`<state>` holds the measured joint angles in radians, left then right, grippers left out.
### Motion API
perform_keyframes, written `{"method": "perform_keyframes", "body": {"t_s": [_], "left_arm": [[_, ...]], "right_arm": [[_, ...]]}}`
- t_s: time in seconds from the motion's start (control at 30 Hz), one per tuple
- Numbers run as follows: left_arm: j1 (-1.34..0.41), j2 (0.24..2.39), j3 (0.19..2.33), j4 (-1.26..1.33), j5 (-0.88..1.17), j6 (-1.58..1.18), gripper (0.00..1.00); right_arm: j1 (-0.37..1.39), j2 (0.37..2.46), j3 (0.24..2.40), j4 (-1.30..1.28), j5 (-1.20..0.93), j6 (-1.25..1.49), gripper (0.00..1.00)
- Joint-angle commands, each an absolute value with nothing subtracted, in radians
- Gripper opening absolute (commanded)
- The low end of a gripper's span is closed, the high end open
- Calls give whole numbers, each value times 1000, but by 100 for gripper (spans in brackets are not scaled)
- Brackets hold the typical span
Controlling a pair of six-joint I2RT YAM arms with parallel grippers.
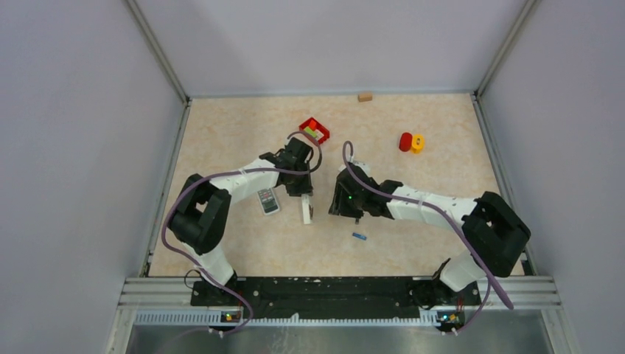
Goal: Load the batteries into the remote control
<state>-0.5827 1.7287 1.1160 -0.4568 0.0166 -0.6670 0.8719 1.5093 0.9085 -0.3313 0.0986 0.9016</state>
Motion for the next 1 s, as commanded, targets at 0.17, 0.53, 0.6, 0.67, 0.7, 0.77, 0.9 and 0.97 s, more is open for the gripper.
{"method": "perform_keyframes", "body": {"t_s": [0.17, 0.53, 0.6, 0.67, 0.7, 0.77, 0.9, 0.97], "left_arm": [[-640, 1708, 1190, -549, -183, -696, 0], [-752, 1784, 1311, -721, -489, -727, 0], [-753, 1787, 1315, -723, -489, -731, 0], [-752, 1787, 1325, -731, -487, -732, 0], [-752, 1784, 1331, -735, -492, -732, 0], [-750, 1762, 1330, -737, -506, -728, 0], [-708, 1671, 1293, -689, -446, -700, 0], [-671, 1617, 1269, -662, -397, -688, 0]], "right_arm": [[862, 1507, 826, -78, 18, 1022, 43], [861, 1515, 755, -16, 23, 1147, 37], [859, 1508, 744, -13, 33, 1156, 37], [858, 1513, 754, -40, 43, 1156, 37], [858, 1517, 762, -55, 46, 1150, 36], [858, 1533, 788, -94, 56, 1126, 36], [861, 1569, 855, -197, 95, 1082, 37], [863, 1583, 888, -261, 130, 1077, 37]]}}
